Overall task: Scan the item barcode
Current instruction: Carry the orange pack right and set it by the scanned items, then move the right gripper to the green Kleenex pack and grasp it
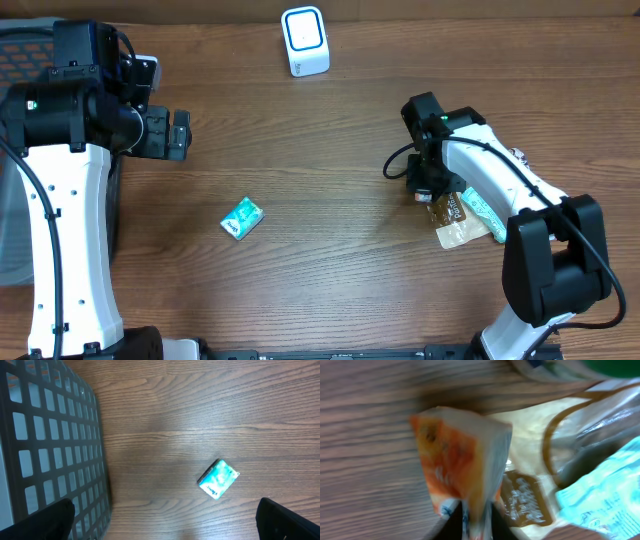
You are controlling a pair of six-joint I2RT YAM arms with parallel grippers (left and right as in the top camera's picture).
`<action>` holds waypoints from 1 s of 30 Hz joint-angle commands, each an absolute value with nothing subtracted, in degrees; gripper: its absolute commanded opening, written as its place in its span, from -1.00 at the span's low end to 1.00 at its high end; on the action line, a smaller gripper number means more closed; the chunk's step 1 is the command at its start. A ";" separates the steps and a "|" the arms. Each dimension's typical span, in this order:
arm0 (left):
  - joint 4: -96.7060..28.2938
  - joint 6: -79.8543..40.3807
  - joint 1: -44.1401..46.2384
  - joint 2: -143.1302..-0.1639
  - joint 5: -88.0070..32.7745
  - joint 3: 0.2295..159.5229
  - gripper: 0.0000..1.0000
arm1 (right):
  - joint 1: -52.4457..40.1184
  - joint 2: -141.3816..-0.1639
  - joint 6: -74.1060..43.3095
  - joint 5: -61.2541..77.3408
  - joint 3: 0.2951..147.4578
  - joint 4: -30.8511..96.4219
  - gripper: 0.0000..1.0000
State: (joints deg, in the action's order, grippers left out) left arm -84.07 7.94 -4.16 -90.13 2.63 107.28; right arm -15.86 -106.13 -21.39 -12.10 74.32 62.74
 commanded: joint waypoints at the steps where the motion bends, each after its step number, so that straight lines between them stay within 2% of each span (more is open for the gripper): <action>1: -83.99 8.58 -4.10 -90.32 2.76 107.74 0.99 | -14.48 -104.90 -21.45 -12.95 74.50 62.63 -0.04; 2: -83.99 8.56 -4.10 -90.32 2.76 107.74 0.99 | -14.44 -104.90 -21.45 -12.75 74.74 62.92 0.09; 4: -83.99 8.58 -4.10 -90.32 2.76 107.74 0.99 | -14.44 -104.88 -21.43 -12.10 75.83 64.01 0.15; 8: -83.99 8.58 -4.10 -90.32 2.76 107.74 0.99 | -14.52 -104.88 -20.97 -8.47 81.97 69.80 0.16; 14: -83.99 8.58 -4.10 -90.32 2.76 107.74 0.99 | -17.06 -104.88 -17.08 7.70 92.77 74.56 0.13; 20: -83.99 8.58 -4.10 -90.32 2.76 107.74 0.99 | -22.87 -105.25 -18.59 23.40 91.22 64.51 0.08; 23: -83.99 8.58 -4.10 -90.32 2.76 107.74 0.99 | -26.68 -105.73 -23.29 24.75 89.21 59.40 0.16; 25: -83.99 8.56 -4.10 -90.32 2.76 107.74 0.99 | -29.36 -105.91 -26.46 24.75 87.85 56.40 0.30; 30: -83.99 8.56 -4.10 -90.32 2.76 107.74 0.99 | -37.23 -106.02 -35.68 24.73 84.44 45.58 0.29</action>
